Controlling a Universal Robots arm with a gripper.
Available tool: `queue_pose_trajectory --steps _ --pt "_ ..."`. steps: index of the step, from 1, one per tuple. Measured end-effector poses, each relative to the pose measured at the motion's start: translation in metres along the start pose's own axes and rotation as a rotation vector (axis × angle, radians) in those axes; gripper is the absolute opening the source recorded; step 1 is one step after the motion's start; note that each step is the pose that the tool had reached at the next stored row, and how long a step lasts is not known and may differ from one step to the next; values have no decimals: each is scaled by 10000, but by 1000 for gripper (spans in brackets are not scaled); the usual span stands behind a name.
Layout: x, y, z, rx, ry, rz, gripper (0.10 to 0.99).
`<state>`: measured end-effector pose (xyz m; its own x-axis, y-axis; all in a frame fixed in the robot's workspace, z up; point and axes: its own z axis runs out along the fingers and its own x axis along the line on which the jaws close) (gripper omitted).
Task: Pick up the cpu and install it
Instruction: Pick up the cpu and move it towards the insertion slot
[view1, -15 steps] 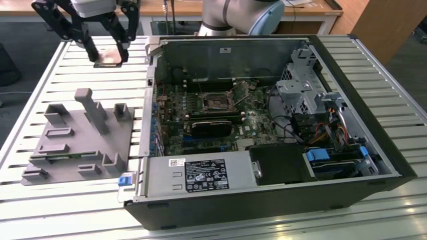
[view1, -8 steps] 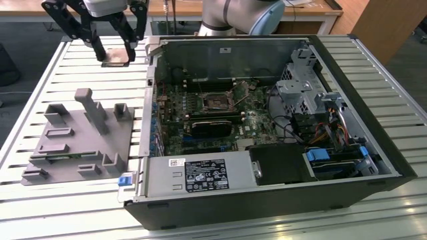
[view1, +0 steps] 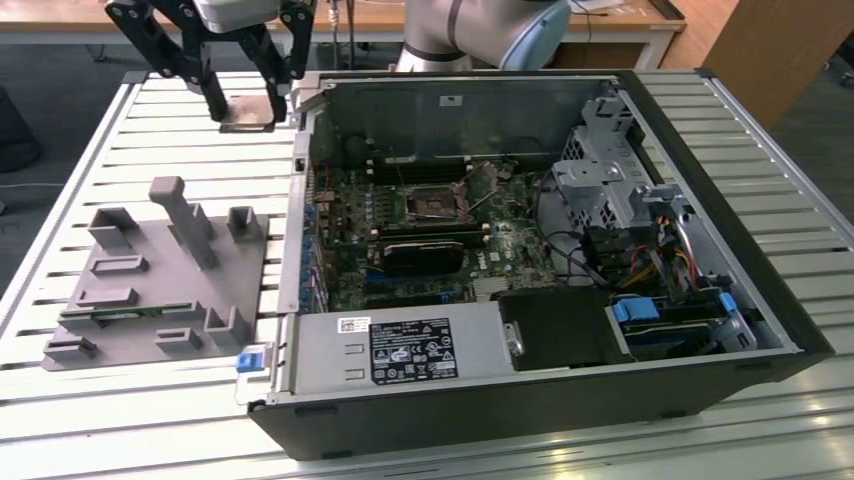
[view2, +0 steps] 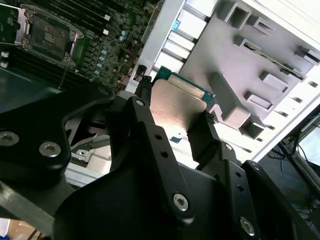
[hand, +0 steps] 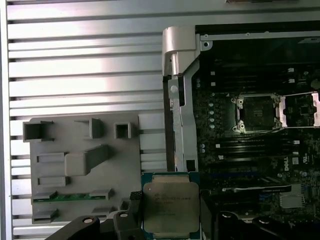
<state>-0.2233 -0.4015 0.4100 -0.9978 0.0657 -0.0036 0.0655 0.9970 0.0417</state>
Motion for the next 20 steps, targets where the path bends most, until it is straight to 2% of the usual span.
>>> queue_pose_trajectory --steps 14,20 --pt "-225 33 3 -1 -1 -1 541" --pt "-411 56 4 0 0 -1 541"
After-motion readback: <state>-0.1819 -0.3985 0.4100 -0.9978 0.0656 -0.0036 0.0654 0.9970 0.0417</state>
